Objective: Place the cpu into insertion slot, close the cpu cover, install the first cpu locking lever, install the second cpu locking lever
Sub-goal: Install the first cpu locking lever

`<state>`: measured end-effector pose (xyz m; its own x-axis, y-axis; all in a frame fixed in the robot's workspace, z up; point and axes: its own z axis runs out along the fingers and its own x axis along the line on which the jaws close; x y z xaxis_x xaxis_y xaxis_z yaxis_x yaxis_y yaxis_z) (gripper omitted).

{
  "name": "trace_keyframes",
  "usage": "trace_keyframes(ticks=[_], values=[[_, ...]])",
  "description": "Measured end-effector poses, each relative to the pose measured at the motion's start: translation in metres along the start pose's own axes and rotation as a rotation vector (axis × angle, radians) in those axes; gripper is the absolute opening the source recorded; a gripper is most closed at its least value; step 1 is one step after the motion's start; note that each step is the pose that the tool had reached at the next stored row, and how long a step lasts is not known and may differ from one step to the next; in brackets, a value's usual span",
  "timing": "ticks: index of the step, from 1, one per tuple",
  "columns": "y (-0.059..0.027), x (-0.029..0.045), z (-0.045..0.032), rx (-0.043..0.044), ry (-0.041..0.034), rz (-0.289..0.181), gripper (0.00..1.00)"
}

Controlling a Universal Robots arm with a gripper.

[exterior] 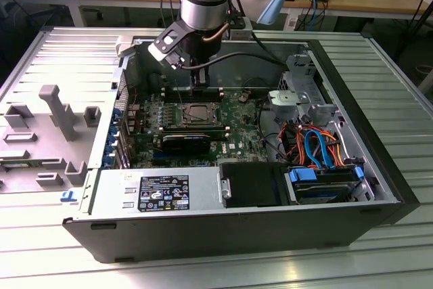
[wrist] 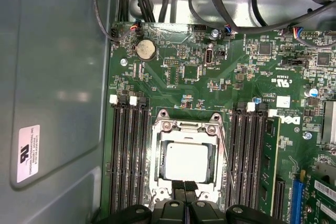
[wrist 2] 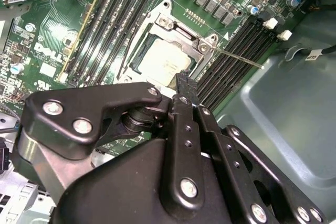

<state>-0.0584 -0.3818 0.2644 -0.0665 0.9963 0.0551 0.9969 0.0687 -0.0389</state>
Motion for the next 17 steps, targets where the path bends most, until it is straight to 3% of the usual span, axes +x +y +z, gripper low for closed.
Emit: trace_keyframes(ticks=[7,10,17], values=[[-0.0006,0.0009,-0.0164,0.0000,-0.0015,0.000,0.11],[-0.0008,0.0012,-0.0190,0.0000,-0.0029,-0.003,0.11],[-0.0008,0.0013,-0.0191,0.0086,-0.0092,-0.160,0.11]])
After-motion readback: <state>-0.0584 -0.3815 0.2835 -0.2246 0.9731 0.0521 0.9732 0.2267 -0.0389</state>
